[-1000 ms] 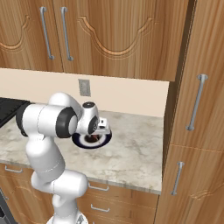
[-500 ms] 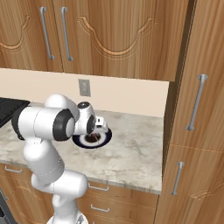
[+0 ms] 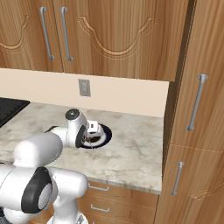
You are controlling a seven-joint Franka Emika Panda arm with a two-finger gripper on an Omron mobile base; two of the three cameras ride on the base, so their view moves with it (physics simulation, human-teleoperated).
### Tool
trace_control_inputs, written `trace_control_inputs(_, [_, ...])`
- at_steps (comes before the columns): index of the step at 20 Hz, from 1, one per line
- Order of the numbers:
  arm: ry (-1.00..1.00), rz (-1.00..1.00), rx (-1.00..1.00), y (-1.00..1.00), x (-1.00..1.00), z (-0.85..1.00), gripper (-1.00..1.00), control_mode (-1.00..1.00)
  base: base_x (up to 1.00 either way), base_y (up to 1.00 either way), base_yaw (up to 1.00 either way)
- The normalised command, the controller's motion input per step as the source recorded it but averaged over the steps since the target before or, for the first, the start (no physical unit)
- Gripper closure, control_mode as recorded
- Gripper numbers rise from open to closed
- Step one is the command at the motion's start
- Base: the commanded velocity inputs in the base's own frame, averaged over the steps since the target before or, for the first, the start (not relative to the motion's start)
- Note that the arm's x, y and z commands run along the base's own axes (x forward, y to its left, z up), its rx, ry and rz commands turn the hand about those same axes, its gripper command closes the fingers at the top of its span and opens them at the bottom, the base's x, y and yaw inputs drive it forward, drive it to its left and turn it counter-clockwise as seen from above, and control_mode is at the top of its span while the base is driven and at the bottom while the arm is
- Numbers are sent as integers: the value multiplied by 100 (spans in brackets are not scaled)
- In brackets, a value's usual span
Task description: Place the cold items (carrot and eggplant) from the fridge in one tupperware on the dining counter. Place the warm items (kebab skewer and hot dog) in the stove area in another tupperware.
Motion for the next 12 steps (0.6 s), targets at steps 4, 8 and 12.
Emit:
trace_control_inputs(4, [-1, 25, -3, 0, -78, 70, 100, -100, 0, 0, 0])
trace_control_inputs(8, [-9, 43, -18, 0, -73, 63, 100, -100, 0, 0, 0])
trace_control_inputs(12, [-5, 27, -14, 2, -76, 63, 100, -100, 0, 0, 0])
